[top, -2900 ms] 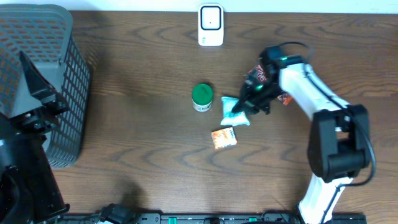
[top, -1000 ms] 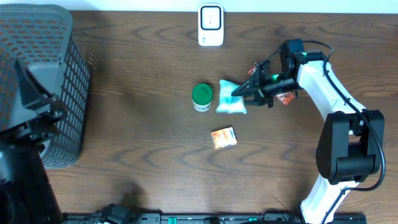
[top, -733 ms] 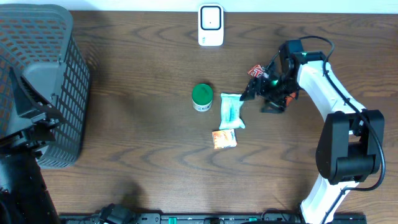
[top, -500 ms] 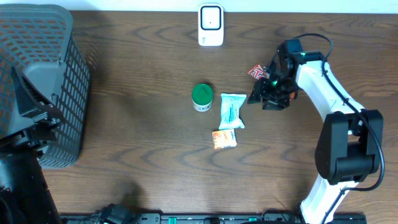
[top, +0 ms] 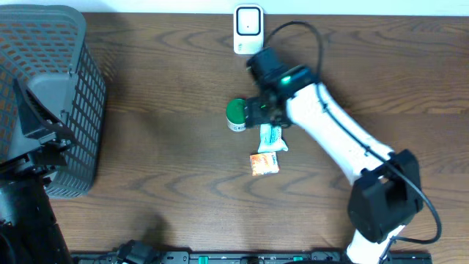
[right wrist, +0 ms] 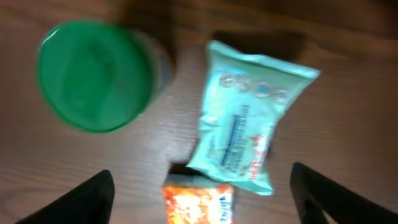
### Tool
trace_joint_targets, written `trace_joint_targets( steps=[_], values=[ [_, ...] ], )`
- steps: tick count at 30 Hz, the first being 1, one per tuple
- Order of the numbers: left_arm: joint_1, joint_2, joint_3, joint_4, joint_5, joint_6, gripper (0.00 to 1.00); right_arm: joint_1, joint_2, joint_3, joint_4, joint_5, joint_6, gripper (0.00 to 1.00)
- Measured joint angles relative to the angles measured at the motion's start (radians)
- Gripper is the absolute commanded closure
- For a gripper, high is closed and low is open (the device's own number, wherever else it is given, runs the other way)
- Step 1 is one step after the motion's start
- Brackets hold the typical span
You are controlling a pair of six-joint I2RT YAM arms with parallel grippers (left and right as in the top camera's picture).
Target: Scan the item barcode
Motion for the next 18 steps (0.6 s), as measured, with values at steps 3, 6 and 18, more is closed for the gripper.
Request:
trace_joint_targets(
  steps=[3,6,18],
  values=[
    [0.0,0.0,0.0,0.0,0.0,0.0,0.02,0.055,0.006,0.0,0.022,0.093,0.023,0.21],
    [0.0,0.0,0.0,0.0,0.0,0.0,0.02,0.079,0.021,0.0,0.024,0.175,0.044,0.23],
    [0.0,-0.016,0.0,0.0,0.0,0.0,0.02,0.084,0.215,0.0,0.034,0.275,0.061,0.28]
  ],
)
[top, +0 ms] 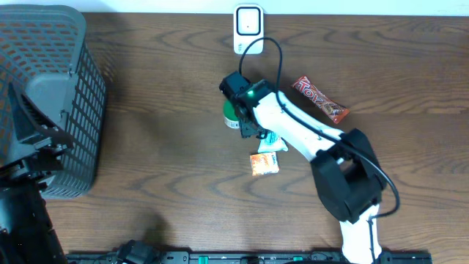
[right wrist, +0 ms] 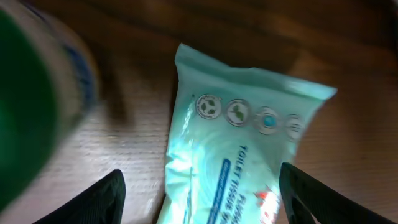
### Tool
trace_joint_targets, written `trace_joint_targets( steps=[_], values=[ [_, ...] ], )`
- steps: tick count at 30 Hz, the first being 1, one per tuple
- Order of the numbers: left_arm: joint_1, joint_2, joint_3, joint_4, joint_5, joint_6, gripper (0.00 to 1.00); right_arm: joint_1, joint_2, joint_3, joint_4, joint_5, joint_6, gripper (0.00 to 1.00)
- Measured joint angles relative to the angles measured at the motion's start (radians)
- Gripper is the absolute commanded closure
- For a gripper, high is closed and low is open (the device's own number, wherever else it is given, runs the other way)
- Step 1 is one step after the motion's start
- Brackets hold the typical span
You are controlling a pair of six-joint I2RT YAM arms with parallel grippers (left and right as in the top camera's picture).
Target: Scan the item barcode
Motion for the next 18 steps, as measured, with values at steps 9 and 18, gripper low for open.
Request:
trace_joint_targets(
  steps=[9,18],
  values=[
    [0.0,0.0,0.0,0.0,0.0,0.0,0.02,-0.001,0.07,0.0,-0.032,0.057,0.01,0.67],
    [0.0,0.0,0.0,0.0,0.0,0.0,0.02,0.002,0.071,0.02,-0.069,0.063,0.018,0.99]
  ],
)
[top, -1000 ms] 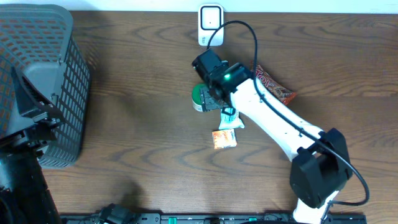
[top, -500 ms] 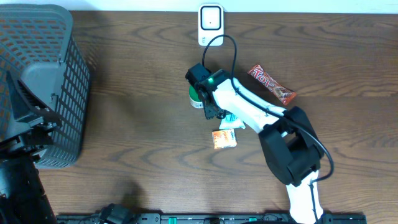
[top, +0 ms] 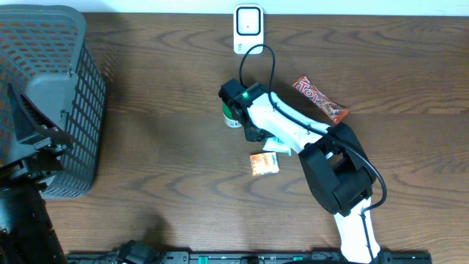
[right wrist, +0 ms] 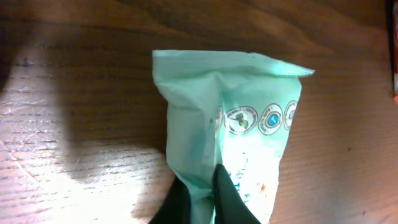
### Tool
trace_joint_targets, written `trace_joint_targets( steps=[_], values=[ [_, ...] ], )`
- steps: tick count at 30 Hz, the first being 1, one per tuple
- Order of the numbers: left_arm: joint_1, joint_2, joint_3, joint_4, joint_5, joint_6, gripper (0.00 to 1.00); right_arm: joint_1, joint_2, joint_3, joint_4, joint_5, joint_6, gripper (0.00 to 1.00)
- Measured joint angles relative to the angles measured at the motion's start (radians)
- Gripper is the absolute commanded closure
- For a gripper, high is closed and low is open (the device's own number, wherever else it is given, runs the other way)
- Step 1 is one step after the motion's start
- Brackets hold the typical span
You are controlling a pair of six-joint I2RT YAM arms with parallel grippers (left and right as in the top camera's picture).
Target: Scan the item barcode
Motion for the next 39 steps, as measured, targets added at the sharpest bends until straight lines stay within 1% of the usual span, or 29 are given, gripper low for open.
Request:
trace_joint_targets(
  steps=[4,7,10,12,16,19,21,22,26,27,30,31,32,33,39],
  values=[
    [0.0,0.0,0.0,0.0,0.0,0.0,0.02,-0.013,0.0,0.038,-0.05,-0.097,-0.031,0.99],
    [0.0,0.0,0.0,0.0,0.0,0.0,0.02,-0.042,-0.014,0.076,-0.067,-0.274,-0.115,0.99],
    [0.0,0.0,0.0,0.0,0.0,0.0,0.02,-0.09,-0.061,0.084,-0.089,-0.504,-0.226,0.99],
    [0.0,0.0,0.0,0.0,0.0,0.0,0.02,-0.138,-0.098,0.089,-0.133,-0.656,-0.303,0.99],
    [0.0,0.0,0.0,0.0,0.0,0.0,0.02,-0.261,-0.142,0.1,-0.249,-0.967,-0.518,0.99],
    [0.0,0.0,0.0,0.0,0.0,0.0,0.02,-0.356,-0.144,0.094,-0.291,-1.117,-0.655,0.99],
    [0.0,0.0,0.0,-0.001,0.0,0.0,0.02,-0.406,-0.144,0.076,-0.292,-1.159,-0.699,0.81],
    [0.0,0.0,0.0,0.0,0.0,0.0,0.02,-0.426,-0.144,0.061,-0.292,-1.164,-0.715,0.76],
    [0.0,0.0,0.0,-0.001,0.0,0.0,0.02,-0.43,-0.144,0.024,-0.297,-1.141,-0.716,0.64],
    [0.0,0.0,0.0,-0.001,0.0,0.0,0.02,-0.416,-0.144,0.021,-0.293,-1.129,-0.708,0.59],
    [0.0,0.0,0.0,-0.001,0.0,0.0,0.02,-0.344,-0.144,0.021,-0.254,-1.051,-0.654,0.56],
    [0.0,0.0,-0.001,-0.001,0.0,0.0,0.02,-0.312,-0.144,0.021,-0.24,-1.008,-0.624,0.5],
    [0.0,0.0,-0.002,-0.001,0.0,0.0,0.02,-0.277,-0.144,0.021,-0.23,-0.962,-0.593,0.07],
    [0.0,0.0,-0.003,-0.001,0.0,0.0,0.02,-0.244,-0.144,0.021,-0.217,-0.92,-0.554,0.01],
    [0.0,0.0,-0.003,0.0,0.0,0.0,0.02,-0.04,-0.144,0.021,-0.117,-0.683,-0.375,0.01]
  ],
)
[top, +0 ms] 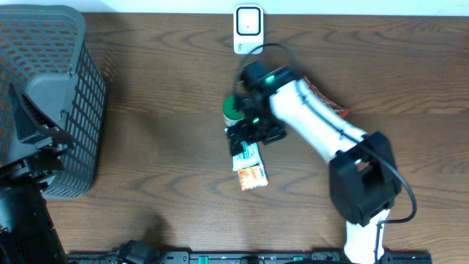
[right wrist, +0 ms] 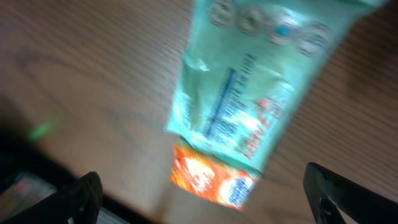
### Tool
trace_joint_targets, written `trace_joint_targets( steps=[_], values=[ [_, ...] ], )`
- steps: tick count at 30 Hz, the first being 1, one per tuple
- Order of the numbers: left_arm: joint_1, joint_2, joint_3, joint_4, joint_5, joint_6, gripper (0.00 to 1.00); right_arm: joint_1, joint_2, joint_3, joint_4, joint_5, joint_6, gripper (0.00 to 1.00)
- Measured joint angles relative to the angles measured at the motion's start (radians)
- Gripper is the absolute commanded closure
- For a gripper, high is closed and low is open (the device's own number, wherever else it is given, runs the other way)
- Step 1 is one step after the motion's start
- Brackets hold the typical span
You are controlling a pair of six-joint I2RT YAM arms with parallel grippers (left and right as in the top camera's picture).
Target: Scan the item barcode
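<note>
The teal tissue pack (top: 248,154) (right wrist: 249,93) lies flat on the table. An orange packet (top: 250,177) (right wrist: 214,177) touches its near end. My right gripper (top: 250,136) (right wrist: 214,194) hangs open above both, fingers (right wrist: 81,196) spread wide and holding nothing. The white barcode scanner (top: 248,29) stands at the table's far edge. My left arm (top: 26,198) sits dark at the left edge, its fingers not made out.
A green-lidded jar (top: 233,110) stands right behind the tissue pack, beside my right arm. A red candy bar (top: 326,103) lies partly under that arm. A large mesh basket (top: 66,95) fills the left side. The table's front edge shows in the right wrist view.
My right gripper, then shut on the tissue pack's end, is now open and higher. The tissue pack and the orange packet lie further left and nearer the front edge.
My right gripper was open over the jar, tissue pack and orange packet. It then stood lower over the tissue pack, then shut on the pack's end. Now it is open again, and both packets have shifted left and forward.
</note>
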Motion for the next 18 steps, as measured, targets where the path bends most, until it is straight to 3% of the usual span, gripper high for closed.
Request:
trace_joint_targets(
  steps=[3,8,12,18],
  values=[
    [0.0,0.0,0.0,0.002,0.0,0.0,0.02,0.064,0.0,0.0,0.056,0.083,0.067,0.01],
    [0.0,-0.004,-0.001,0.008,0.0,0.0,0.02,0.136,0.0,0.0,0.13,0.287,0.175,0.14],
    [0.0,-0.024,-0.001,0.009,0.0,0.0,0.02,0.164,0.008,0.0,0.132,0.409,0.245,0.13],
    [0.0,-0.086,-0.001,0.007,0.0,0.0,0.02,0.167,0.041,0.0,0.132,0.442,0.286,0.12]
  ],
)
